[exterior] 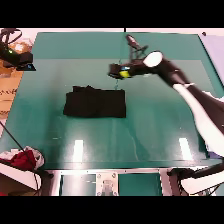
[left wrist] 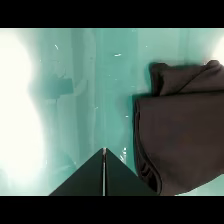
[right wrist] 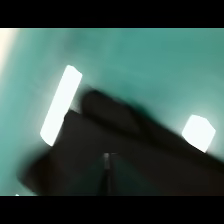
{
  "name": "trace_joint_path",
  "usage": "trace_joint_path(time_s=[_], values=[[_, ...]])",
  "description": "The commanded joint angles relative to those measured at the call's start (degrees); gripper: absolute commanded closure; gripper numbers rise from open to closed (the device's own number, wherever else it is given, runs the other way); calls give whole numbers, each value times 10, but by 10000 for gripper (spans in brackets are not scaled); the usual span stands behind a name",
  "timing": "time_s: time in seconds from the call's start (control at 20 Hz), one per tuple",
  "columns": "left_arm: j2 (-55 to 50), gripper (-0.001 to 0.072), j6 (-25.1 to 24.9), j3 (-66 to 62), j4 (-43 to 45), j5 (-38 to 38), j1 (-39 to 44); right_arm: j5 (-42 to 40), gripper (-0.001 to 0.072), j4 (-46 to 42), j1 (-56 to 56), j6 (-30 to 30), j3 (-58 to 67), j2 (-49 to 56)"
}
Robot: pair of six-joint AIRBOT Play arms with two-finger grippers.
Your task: Fold the shirts.
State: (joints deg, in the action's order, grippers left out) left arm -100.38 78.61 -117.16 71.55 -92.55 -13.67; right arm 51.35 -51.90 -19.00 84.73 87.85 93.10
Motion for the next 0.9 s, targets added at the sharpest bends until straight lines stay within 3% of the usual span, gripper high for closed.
trace_joint_path(time_s=[0.0, 0.15, 0.4, 0.55, 0.7, 0.75, 0.8, 0.85], values=[[0, 680, 9, 1, 0, 6, -1, 105, 55, -62, 100, 3, -95, -57], [0, 680, 11, 1, 0, 5, -1, 79, 56, -42, 115, -53, -191, -40], [0, 680, 11, 1, 0, 3, -1, 30, 56, 89, 51, -143, -221, 29], [0, 680, 10, 1, 0, 3, -1, -34, 56, 115, -2, -151, -210, 54], [0, 680, 10, 1, 0, -1, -1, -40, 60, 115, -38, -146, -175, 75], [0, 680, 10, 1, 0, -1, -1, -37, 242, 115, -46, -133, -162, 74], [0, 680, 9, 1, 0, -1, -1, -23, 588, 115, -50, -127, -141, 74], [0, 680, 9, 1, 0, -1, -1, -8, 693, 115, -51, -126, -116, 70]])
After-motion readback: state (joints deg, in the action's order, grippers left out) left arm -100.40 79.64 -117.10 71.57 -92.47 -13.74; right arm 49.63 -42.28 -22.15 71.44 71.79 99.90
